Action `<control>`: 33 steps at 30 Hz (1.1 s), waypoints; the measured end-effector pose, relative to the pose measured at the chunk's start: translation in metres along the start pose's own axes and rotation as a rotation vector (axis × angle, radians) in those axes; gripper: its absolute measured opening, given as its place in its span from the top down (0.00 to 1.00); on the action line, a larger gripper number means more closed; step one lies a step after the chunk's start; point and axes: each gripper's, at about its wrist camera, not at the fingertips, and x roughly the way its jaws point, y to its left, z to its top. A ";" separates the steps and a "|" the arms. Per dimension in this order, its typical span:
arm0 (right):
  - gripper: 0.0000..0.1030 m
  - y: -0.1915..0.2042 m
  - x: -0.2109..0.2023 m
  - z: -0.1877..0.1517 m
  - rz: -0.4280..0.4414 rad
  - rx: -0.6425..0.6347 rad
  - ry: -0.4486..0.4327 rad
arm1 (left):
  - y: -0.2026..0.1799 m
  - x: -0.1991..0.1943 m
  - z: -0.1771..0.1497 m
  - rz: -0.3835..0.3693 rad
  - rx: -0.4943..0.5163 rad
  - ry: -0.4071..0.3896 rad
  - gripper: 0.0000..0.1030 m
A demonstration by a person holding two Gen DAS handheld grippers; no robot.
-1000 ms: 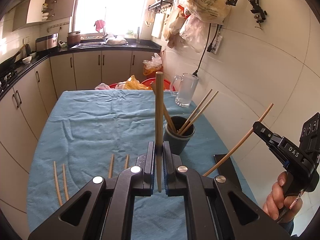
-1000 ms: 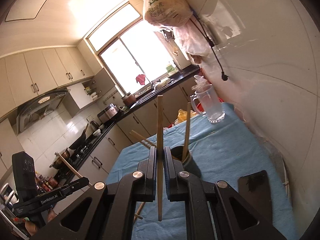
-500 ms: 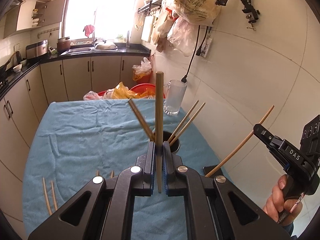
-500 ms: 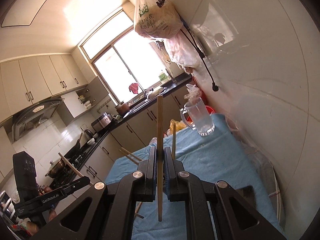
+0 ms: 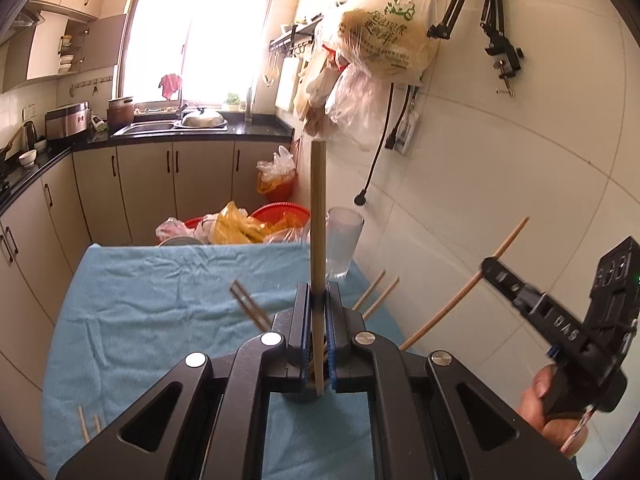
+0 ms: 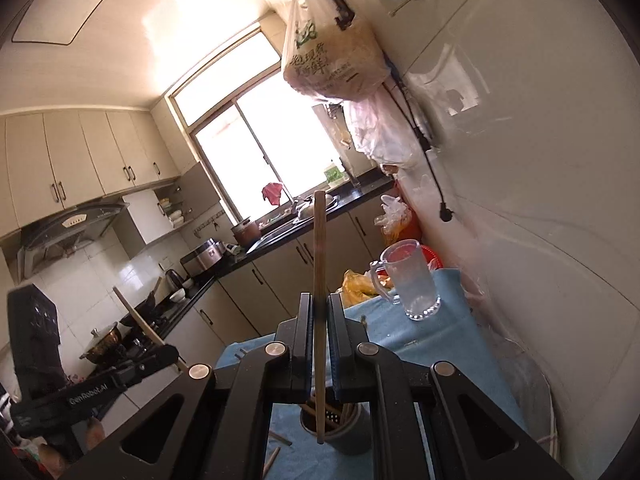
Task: Organize utensils
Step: 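Lower the left tool's chopstick into the cup while the right tool lowers and releases its own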
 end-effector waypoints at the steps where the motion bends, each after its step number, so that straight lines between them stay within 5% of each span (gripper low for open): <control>1: 0.93 0.001 0.004 0.001 0.001 -0.006 0.000 | -0.001 0.004 0.003 0.001 -0.003 -0.006 0.94; 15: 0.93 -0.011 0.074 -0.007 0.016 -0.049 0.115 | 0.011 0.067 -0.008 0.031 -0.053 0.068 0.94; 33: 0.93 -0.021 0.109 -0.056 -0.038 -0.071 0.254 | 0.030 0.092 -0.052 0.082 -0.078 0.122 0.94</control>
